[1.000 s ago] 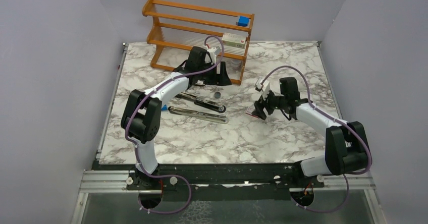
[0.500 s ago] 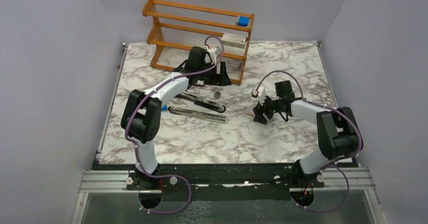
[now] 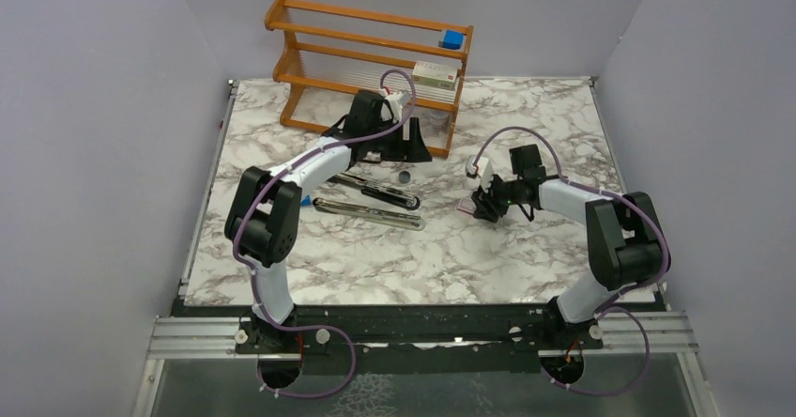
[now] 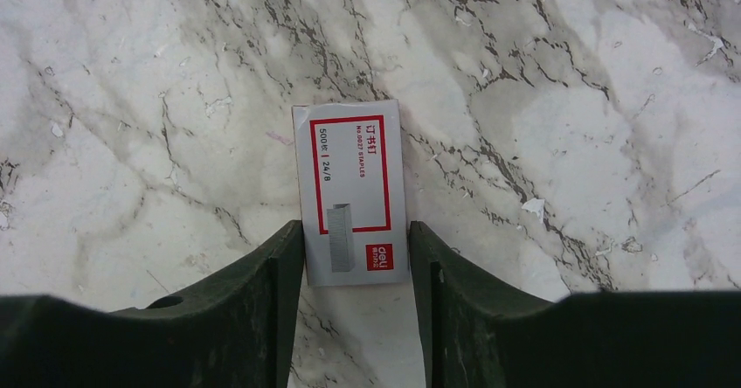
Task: Load the staples into the stapler
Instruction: Open the staple box at the center of the board.
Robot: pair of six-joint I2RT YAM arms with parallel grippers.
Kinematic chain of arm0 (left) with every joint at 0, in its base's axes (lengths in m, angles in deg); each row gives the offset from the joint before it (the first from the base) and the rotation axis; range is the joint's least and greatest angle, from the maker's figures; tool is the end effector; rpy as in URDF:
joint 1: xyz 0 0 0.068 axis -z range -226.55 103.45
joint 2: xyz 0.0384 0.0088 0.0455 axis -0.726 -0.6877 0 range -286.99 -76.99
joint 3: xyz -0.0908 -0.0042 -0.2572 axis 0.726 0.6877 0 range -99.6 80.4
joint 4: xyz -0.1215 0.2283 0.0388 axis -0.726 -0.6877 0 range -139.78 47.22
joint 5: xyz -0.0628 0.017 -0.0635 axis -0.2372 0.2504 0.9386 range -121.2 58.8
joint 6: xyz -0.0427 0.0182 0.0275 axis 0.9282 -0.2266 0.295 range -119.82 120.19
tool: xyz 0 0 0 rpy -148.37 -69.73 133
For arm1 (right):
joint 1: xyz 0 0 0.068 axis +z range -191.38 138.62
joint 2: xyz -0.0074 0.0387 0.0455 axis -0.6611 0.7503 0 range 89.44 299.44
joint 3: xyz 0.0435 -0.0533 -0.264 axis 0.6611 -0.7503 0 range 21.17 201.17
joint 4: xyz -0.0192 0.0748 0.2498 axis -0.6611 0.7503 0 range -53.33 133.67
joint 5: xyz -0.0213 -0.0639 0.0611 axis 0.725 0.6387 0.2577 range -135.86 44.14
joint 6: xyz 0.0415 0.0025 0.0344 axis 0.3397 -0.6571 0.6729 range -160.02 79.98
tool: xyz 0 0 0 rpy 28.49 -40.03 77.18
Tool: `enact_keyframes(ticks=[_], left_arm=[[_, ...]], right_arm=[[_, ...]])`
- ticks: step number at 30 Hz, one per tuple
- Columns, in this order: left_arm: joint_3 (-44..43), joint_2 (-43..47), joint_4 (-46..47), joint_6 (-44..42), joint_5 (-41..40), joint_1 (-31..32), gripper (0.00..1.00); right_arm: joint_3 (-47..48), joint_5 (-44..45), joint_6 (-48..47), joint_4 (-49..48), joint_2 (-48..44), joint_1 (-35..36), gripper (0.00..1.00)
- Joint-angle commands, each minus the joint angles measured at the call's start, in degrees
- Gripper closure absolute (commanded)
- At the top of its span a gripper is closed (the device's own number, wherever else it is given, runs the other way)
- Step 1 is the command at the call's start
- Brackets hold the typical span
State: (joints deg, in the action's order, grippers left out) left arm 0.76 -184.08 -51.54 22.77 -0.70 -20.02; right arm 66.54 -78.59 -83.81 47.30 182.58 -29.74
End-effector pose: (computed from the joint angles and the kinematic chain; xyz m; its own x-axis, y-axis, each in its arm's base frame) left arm 0.3741 -0.2070 0.2442 -0.7765 0.0178 -0.6299 0.4907 0.6441 -0.5868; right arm 0.2880 0.0791 0.1474 -0.2927 -0.6548 -0.6968 -0.9002 0.4344 -0.0300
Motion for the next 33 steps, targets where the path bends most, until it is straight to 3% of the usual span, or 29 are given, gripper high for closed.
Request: enact_keyframes(ticks=[1, 5, 11, 18, 26, 33], left_arm=[[1.88, -0.53, 5.8, 5.37, 5.98, 0.09, 0.24], [1.29, -1.63, 6.91, 7.95, 6.1, 1.08, 0.25], [0.62, -4.77, 9.85, 13.67, 6.94, 2.74, 0.36], [0.11, -7.73, 12.97, 17.44, 7.78, 3.82, 0.37], [1.43, -9.54, 17.5, 22.56, 8.41, 4.59, 0.43], [0.19, -12.37, 16.82, 21.63, 6.5, 7.31, 0.48]], right_arm=[[0.06, 2.85, -2.81, 2.55, 2.55, -0.39, 0.52], [0.41, 2.43, -3.33, 3.1, 2.96, -0.4, 0.56], [1.14, 3.11, -2.65, 2.95, 3.85, -0.39, 0.62], [1.71, 3.38, -2.28, 3.24, 4.54, -0.38, 0.69], [2.0, 3.62, -2.0, 3.34, 4.86, -0.39, 0.69], [2.0, 2.62, -1.76, 3.0, 4.14, -0.39, 0.69]])
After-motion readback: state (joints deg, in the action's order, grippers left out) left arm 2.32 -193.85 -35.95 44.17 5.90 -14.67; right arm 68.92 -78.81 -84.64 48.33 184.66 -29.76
